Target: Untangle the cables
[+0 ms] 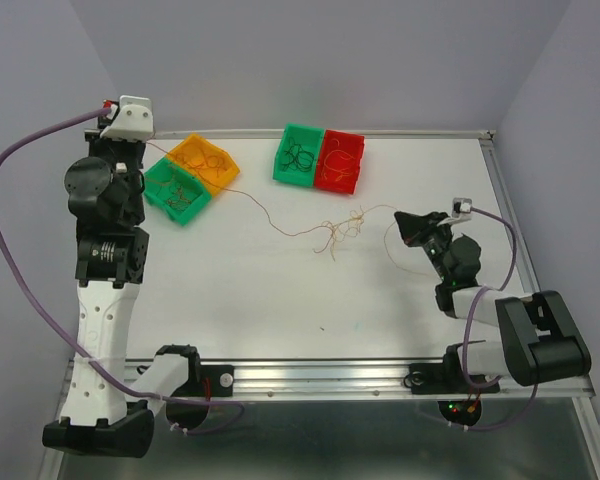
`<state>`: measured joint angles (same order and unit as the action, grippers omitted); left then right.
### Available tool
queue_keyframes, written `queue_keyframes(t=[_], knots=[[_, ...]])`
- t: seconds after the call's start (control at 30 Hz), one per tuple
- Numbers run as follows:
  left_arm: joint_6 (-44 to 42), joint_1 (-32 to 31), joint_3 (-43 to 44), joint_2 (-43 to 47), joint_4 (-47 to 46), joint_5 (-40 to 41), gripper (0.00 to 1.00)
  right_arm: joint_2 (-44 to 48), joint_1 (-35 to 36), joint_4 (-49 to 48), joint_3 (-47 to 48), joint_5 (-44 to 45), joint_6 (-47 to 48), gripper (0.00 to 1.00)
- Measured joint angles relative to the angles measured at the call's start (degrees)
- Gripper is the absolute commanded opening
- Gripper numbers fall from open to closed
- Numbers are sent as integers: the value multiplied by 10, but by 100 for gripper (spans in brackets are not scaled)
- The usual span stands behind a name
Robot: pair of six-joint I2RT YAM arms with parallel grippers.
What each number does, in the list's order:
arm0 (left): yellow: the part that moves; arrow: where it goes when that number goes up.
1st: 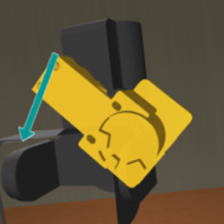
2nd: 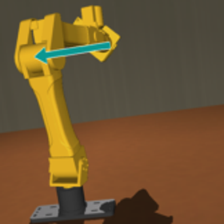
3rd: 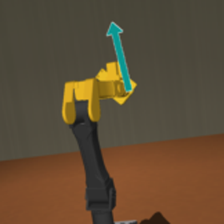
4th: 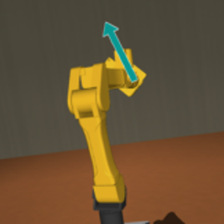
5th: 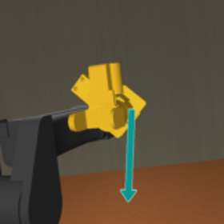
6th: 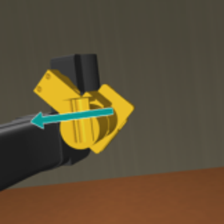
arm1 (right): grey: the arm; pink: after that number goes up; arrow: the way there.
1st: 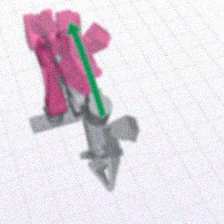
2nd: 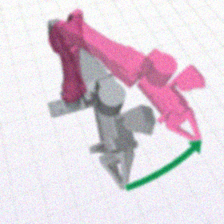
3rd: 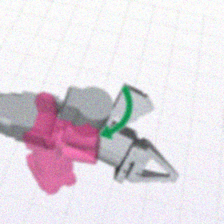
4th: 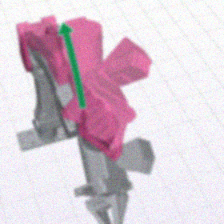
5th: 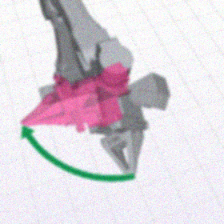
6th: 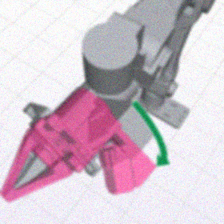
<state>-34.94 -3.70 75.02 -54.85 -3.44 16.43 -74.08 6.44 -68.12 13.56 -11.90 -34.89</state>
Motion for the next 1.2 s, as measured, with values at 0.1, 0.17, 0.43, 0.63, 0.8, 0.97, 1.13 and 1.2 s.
queue_keyframes(t=[0.1, 0.17, 0.43, 0.63, 0.8, 0.97, 1.13, 1.2], knots=[[25, -4, 6, 3, 33, -68, 3, -14, 33, 18, 15, -9, 29, 56], [39, -5, 10, 3, 51, -110, 3, -14, 50, 28, 22, -19, 44, 63], [97, -19, 11, 5, 107, -304, 3, -28, 113, 61, 90, -80, 115, 77], [129, -29, 12, 8, 121, -399, 4, -109, 199, 63, 198, -222, 195, 73], [145, -34, 15, 7, 125, -433, 3, -206, 245, 66, 313, -288, 222, 79], [152, -35, 15, 7, 126, -445, 4, -306, 263, 69, 411, -308, 227, 81], [156, -37, 15, 16, 128, -451, 4, -396, 286, 80, 493, -325, 225, 81], [156, -37, 15, 22, 129, -451, 4, -419, 295, 87, 520, -329, 224, 81]])
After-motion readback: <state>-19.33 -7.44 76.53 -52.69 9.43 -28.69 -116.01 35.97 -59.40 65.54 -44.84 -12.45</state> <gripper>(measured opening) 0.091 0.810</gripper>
